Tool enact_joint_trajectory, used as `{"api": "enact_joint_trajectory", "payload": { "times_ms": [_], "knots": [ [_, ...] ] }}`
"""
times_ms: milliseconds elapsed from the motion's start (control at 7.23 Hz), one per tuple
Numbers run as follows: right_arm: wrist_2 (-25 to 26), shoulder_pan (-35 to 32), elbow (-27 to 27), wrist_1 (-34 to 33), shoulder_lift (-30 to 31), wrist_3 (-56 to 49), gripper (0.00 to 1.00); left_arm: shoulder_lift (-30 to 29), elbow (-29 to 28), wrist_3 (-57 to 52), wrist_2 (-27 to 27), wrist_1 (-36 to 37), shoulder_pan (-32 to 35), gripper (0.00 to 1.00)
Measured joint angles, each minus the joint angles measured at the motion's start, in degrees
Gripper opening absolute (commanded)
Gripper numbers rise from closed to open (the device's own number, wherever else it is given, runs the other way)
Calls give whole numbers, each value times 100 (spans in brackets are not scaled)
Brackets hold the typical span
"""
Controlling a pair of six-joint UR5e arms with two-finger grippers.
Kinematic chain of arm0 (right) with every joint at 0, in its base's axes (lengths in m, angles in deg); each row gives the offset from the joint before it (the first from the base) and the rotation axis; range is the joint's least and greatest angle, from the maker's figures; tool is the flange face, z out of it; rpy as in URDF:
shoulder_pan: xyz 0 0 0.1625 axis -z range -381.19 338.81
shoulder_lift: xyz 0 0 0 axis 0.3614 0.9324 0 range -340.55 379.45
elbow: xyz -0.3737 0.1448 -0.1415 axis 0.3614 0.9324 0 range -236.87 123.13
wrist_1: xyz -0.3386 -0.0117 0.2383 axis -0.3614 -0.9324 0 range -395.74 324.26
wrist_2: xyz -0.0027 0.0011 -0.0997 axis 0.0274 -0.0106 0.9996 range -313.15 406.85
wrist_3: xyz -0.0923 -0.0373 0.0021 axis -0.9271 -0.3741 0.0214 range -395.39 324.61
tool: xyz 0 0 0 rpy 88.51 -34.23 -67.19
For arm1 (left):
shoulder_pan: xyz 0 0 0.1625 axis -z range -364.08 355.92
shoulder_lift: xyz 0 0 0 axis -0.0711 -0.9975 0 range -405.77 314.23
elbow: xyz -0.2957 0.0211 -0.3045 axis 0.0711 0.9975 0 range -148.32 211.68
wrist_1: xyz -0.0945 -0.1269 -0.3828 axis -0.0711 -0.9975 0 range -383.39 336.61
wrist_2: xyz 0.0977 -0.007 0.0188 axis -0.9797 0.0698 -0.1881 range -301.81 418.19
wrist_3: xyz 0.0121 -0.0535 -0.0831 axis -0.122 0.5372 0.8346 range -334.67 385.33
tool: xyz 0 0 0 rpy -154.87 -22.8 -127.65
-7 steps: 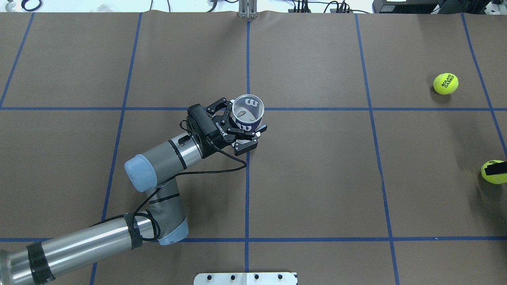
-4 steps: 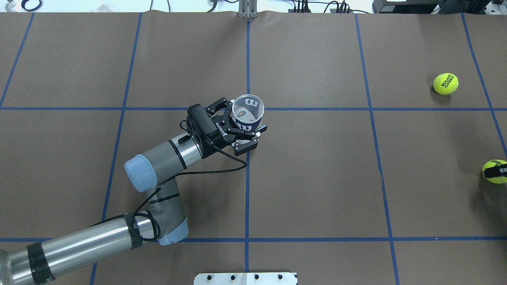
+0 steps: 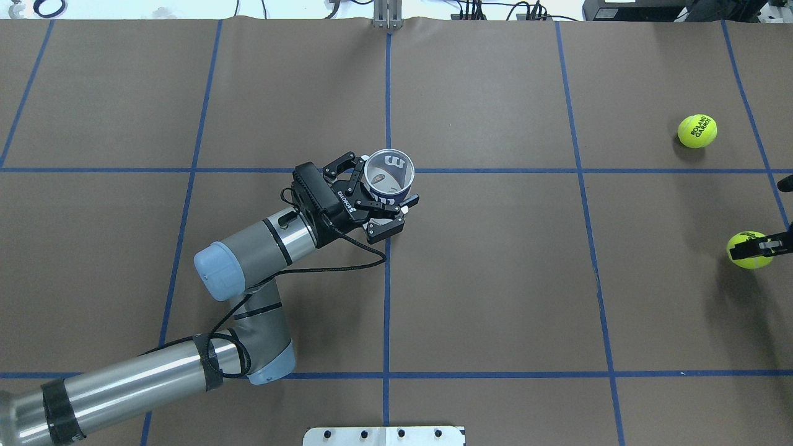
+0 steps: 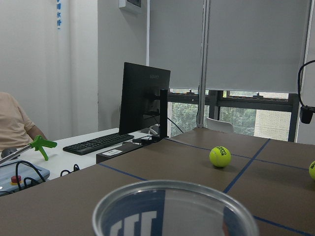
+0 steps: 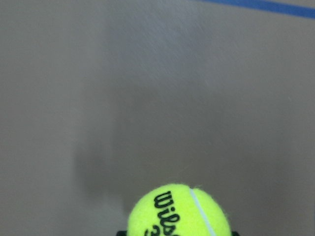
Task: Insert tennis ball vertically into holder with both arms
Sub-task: 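Grasp the tennis ball with the right gripper and carry it over the can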
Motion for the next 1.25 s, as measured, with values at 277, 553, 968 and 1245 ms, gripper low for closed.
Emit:
{"api": "enact_joint_trajectory", "payload": {
  "times_ms": [277,553,968,1245],
  "knots": [
    [-443,-304,-296,-1181,-933,36,6,1,2,0,0,0,-3,99],
    [-576,-352,-792,-2850,-2042,292,6,1,-1,0,6,2,-3,99],
    [-753,-75,-1089,-4020,-3437,1533,6,1,-8,0,9,11,-3,99],
    [-575,496,-1040,-4281,-4430,2852,7,-2,-8,0,9,17,-3,99]
  ]
}}
